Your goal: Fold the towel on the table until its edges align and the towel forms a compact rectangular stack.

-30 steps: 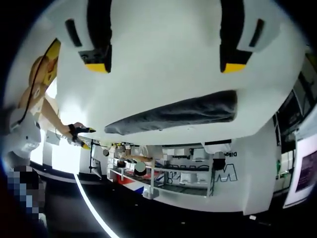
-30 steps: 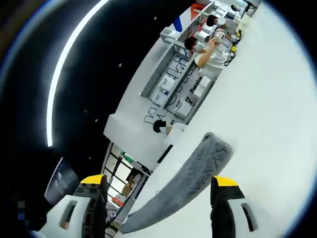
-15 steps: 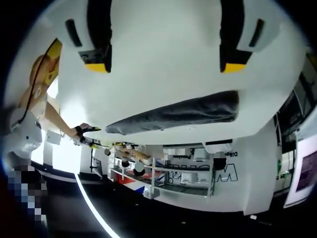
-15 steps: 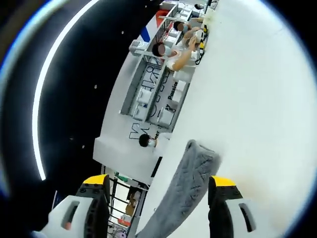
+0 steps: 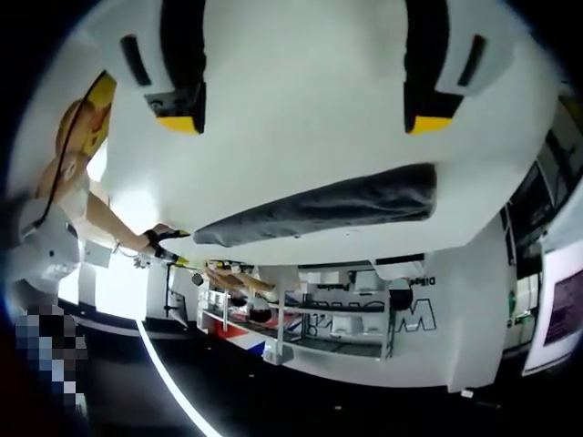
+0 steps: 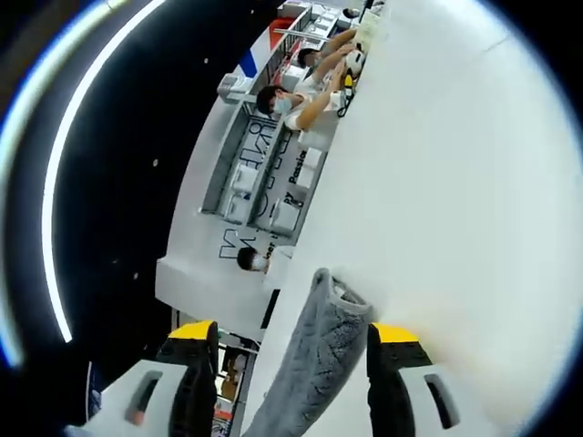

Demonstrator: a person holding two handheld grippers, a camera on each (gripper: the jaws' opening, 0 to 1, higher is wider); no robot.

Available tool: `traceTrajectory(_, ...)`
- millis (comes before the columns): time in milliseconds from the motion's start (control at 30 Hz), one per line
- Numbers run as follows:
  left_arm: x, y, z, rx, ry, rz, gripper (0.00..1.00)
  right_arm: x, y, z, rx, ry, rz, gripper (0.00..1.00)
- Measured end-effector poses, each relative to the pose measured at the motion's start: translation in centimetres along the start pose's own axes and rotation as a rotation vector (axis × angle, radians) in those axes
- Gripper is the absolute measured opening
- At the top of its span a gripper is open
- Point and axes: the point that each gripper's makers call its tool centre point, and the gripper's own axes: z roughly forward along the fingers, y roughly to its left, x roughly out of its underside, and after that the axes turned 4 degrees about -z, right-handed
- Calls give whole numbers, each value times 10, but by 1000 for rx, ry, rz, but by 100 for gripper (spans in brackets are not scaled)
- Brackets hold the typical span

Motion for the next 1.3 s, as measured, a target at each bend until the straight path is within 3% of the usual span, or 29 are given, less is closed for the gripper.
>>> traceTrajectory(200,-1,-1,1,-1,3,3,94,-15,-9,9,7,3,-2,61)
traceTrajectory(333,-1,-1,3,-2,1,0,94,-16,-11,12,15,11,-11,55)
traceTrajectory(600,-1,-2,3,-2,-4,-3,94,-12,-16,14,58,35,-72,51)
traceTrajectory(1067,-1,-2,-1,-6,-16,-6,93,-5,-20,18,84,71,-97,44)
traceTrajectory(1300,-1,-2,-2,-7,-23,-10,93,-12,-27,23,94,72,-103,36)
